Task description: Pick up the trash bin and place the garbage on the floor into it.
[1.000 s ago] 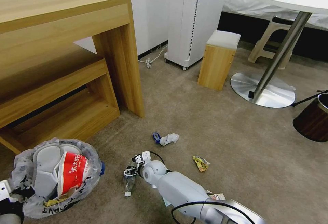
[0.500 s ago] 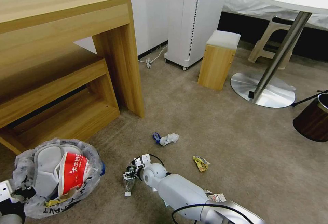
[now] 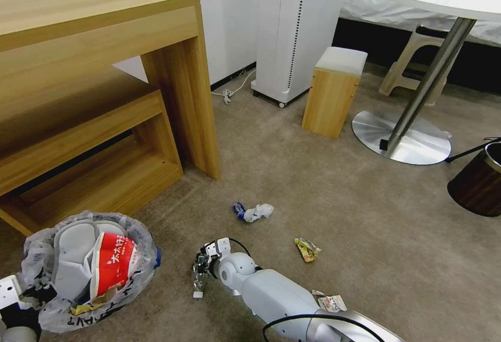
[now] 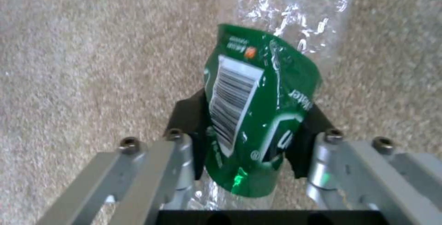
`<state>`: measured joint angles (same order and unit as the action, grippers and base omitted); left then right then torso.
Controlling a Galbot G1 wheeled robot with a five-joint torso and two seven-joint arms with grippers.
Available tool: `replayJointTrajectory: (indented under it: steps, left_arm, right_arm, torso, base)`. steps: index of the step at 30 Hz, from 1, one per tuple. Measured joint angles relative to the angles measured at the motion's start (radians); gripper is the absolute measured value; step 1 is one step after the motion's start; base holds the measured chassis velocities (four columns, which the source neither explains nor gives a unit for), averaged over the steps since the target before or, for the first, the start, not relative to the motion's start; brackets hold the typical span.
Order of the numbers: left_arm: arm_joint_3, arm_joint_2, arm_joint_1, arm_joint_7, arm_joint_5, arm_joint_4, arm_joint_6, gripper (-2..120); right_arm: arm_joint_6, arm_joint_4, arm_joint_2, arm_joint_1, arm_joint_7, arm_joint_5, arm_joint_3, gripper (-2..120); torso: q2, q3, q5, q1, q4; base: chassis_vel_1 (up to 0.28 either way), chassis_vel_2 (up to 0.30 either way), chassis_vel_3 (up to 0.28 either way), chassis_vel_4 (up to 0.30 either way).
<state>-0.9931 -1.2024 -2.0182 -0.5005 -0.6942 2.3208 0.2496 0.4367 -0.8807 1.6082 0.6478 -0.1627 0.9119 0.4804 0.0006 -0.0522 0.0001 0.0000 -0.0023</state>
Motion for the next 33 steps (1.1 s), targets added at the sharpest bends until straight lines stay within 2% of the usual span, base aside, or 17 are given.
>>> replayJointTrajectory:
  steps: [6, 9, 11, 13, 14, 16, 18, 20, 23, 26, 27, 30, 31, 33]
  left_arm:
    - [-0.007, 0.002, -0.007, 0.003, -0.01, 0.0, 0.001, 1]
    - [-0.007, 0.009, -0.011, 0.016, -0.039, 0.006, 0.014, 1]
    - [-0.007, 0.01, -0.011, 0.018, -0.045, 0.007, 0.016, 1]
    - [-0.005, 0.013, -0.011, 0.031, -0.053, 0.008, 0.022, 1]
    - [-0.005, 0.013, -0.011, 0.031, -0.053, 0.008, 0.022, 1]
    - [-0.008, 0.017, -0.014, 0.056, -0.057, 0.013, 0.028, 1]
    - [-0.009, 0.018, -0.016, 0.071, -0.056, 0.016, 0.031, 1]
    - [-0.01, 0.017, -0.019, 0.093, -0.056, 0.018, 0.038, 1]
    - [-0.01, 0.015, -0.022, 0.103, -0.056, 0.016, 0.04, 1]
    - [-0.014, 0.015, -0.031, 0.133, -0.058, 0.014, 0.039, 1]
    - [-0.014, 0.015, -0.031, 0.133, -0.058, 0.014, 0.039, 1]
    - [-0.018, 0.022, -0.028, 0.164, -0.068, 0.015, 0.029, 1]
    - [-0.018, 0.022, -0.028, 0.164, -0.068, 0.015, 0.029, 1]
    - [-0.016, 0.023, -0.025, 0.175, -0.069, 0.015, 0.026, 1]
  right_arm:
    - [-0.001, -0.059, -0.001, 0.003, -0.029, -0.016, -0.02, 18]
    - [0.007, -0.223, -0.001, 0.001, -0.076, -0.017, -0.053, 11]
    - [0.01, -0.258, -0.002, -0.001, -0.085, -0.015, -0.059, 10]
    - [0.016, -0.4, -0.059, -0.008, -0.106, -0.001, -0.093, 10]
    - [0.016, -0.4, -0.059, -0.008, -0.106, -0.001, -0.093, 10]
    - [-0.013, -0.509, -0.134, -0.007, -0.084, -0.004, -0.133, 10]
    - [-0.02, -0.546, -0.158, -0.006, -0.076, -0.004, -0.149, 10]
    - [-0.034, -0.647, -0.213, 0.001, -0.068, 0.0, -0.191, 10]
    - [-0.044, -0.72, -0.239, 0.005, -0.063, 0.008, -0.221, 10]
    - [-0.155, -0.835, -0.269, 0.01, 0.043, 0.014, -0.248, 10]
    - [-0.155, -0.835, -0.269, 0.01, 0.043, 0.014, -0.248, 10]
    - [-0.354, -0.9, -0.286, -0.009, 0.265, -0.019, -0.214, 10]
    - [-0.354, -0.9, -0.286, -0.009, 0.265, -0.019, -0.214, 10]
    - [-0.432, -0.918, -0.285, -0.023, 0.361, -0.045, -0.179, 10]
  torso:
    - [0.0, 0.0, -0.0004, 0.0, -0.0003]
    - [0.0, 0.0, -0.0002, 0.0, 0.0]
    - [0.0, 0.0, -0.0001, 0.0, 0.0]
    - [0.0, 0.0, 0.0, 0.0, 0.0003]
    - [0.0, 0.0, 0.0, 0.0, 0.0003]
    - [0.0, 0.0, -0.0001, 0.0, -0.0006]
    - [0.0, 0.0, 0.0, 0.0, -0.0007]
    - [0.0, 0.0, 0.0001, 0.0, -0.0008]
    - [0.0, 0.0, 0.0001, 0.0, -0.0004]
    - [0.0, 0.0, 0.0001, 0.0, 0.0]
    - [0.0, 0.0, 0.0001, 0.0, 0.0]
    - [0.0, 0.0, 0.0001, 0.0, -0.0002]
    - [0.0, 0.0, 0.0001, 0.0, -0.0002]
    - [0.0, 0.0, 0.0, 0.0, -0.0003]
  base:
    - [0.0, 0.0, 0.0, 0.0]
    - [0.0, 0.0, 0.0, 0.0]
    - [0.0, 0.0, 0.0, 0.0]
    - [0.0, 0.0, 0.0, 0.0]
    - [0.0, 0.0, 0.0, 0.0]
    - [0.0, 0.0, 0.0, 0.0]
    - [0.0, 0.0, 0.0, 0.0]
    - [0.0, 0.0, 0.0, 0.0]
    - [0.0, 0.0, 0.0, 0.0]
    - [0.0, 0.0, 0.0, 0.0]
    - [0.0, 0.0, 0.0, 0.0]
    - [0.0, 0.0, 0.0, 0.0]
    - [0.0, 0.0, 0.0, 0.0]
    - [0.0, 0.0, 0.0, 0.0]
